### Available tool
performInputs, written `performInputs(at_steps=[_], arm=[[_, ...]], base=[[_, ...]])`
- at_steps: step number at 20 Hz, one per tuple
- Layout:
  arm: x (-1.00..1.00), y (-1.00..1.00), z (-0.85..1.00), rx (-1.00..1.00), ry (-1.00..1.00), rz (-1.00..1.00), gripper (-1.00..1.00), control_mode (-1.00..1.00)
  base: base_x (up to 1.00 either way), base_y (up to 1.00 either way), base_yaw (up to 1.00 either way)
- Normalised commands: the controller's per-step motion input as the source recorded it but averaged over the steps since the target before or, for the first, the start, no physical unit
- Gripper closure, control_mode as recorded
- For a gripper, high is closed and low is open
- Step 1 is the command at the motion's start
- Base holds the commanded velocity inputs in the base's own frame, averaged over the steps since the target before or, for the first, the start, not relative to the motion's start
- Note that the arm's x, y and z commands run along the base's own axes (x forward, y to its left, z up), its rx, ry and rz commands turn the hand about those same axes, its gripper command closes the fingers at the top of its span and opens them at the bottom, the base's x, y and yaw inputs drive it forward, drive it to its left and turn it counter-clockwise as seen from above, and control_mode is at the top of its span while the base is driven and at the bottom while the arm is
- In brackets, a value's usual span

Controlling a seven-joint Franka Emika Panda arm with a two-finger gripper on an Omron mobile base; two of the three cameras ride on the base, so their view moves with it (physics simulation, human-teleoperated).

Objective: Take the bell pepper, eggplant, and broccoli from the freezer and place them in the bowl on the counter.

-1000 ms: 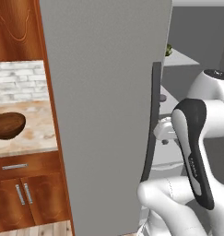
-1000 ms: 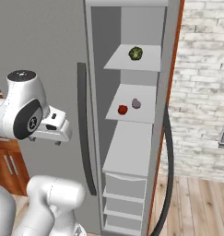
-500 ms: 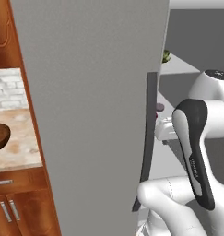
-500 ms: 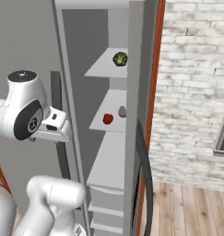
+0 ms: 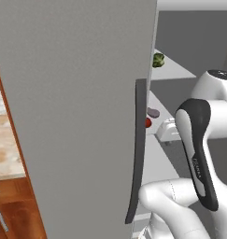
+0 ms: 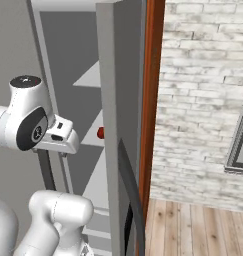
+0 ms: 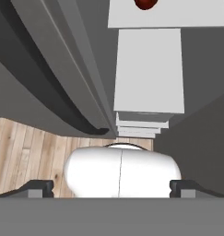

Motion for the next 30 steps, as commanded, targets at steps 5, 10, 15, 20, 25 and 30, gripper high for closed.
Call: performInputs(at_steps=[5, 10, 15, 20, 25, 30], arm=[[0.00, 0.00, 0.00, 0.00, 0.00, 0.00, -1.00, 1.00], [0.00, 0.00, 0.00, 0.00, 0.00, 0.00, -1.00, 1.00], [0.00, 0.00, 0.00, 0.00, 0.00, 0.00, -1.00, 1.00], [0.00, 0.00, 0.00, 0.00, 0.00, 0.00, -1.00, 1.00], [0.00, 0.00, 0.00, 0.00, 0.00, 0.00, -1.00, 1.00], [0.00, 0.00, 0.00, 0.00, 0.00, 0.00, -1.00, 1.00]], base=[[0.07, -0.62, -0.02], [0.03, -0.59, -0.14], [0.00, -0.53, -0.30], [0.00, -0.65, -0.26], [0.00, -0.37, -0.03], [-0.29, -0.28, -0.05]])
